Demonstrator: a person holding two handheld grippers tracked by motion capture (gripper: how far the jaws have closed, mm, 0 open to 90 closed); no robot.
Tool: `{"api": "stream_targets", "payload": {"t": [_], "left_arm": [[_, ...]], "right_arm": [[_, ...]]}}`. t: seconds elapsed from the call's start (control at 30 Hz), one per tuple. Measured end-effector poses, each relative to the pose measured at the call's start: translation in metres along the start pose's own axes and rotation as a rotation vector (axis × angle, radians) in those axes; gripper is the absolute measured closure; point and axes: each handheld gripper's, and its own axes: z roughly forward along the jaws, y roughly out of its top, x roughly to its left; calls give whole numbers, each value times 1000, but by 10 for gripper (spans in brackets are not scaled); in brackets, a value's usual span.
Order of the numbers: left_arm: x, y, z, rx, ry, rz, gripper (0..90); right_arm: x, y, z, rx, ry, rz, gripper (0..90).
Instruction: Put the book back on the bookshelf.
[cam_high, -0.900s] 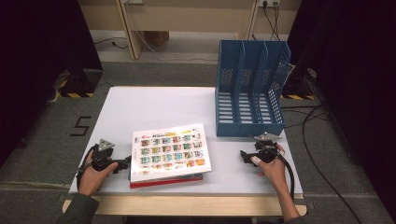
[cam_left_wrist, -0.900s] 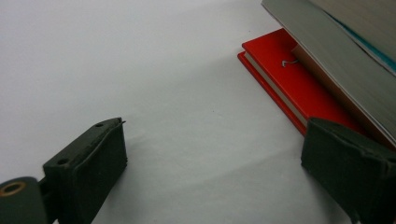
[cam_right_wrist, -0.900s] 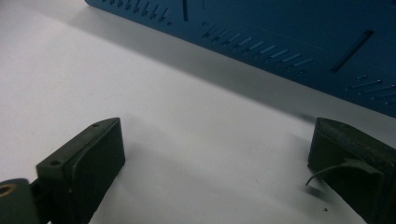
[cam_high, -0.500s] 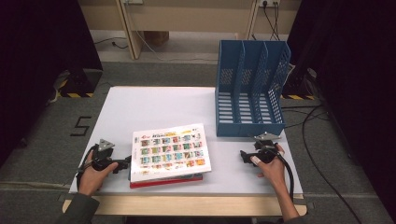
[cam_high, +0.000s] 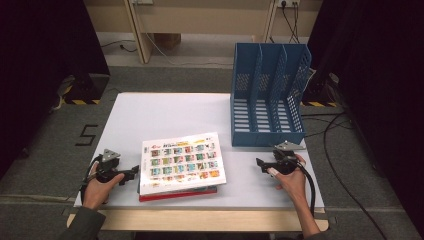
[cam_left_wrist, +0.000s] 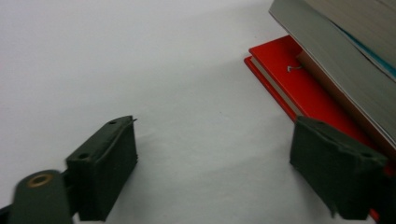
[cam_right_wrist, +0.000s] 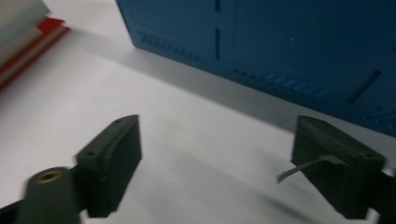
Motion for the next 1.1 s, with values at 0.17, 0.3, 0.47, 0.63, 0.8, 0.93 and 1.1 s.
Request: {"api": "stream_targets", "payload": {"t": [0.17,0.3,0.47,0.63,0.8,0.93,1.1], "left_arm": [[1,4,-11,-53,3,-61,149],[-7,9,-18,-73,-22,-33,149],[-13,12,-24,-83,-34,6,149],[-12,13,-28,-117,-74,11,149],[-20,13,-28,-111,-108,39,166],[-20,14,-30,-107,-132,22,198],[-24,14,-33,-100,-152,17,318]], "right_arm": [[13,5,-6,-33,78,10,206],[24,9,-11,-47,121,-10,212],[38,14,-13,-58,184,-22,199],[53,18,-14,-36,185,-59,179],[67,22,-14,-45,231,-77,177],[75,22,-12,-35,253,-91,177],[79,23,-8,-29,272,-82,177]]}}
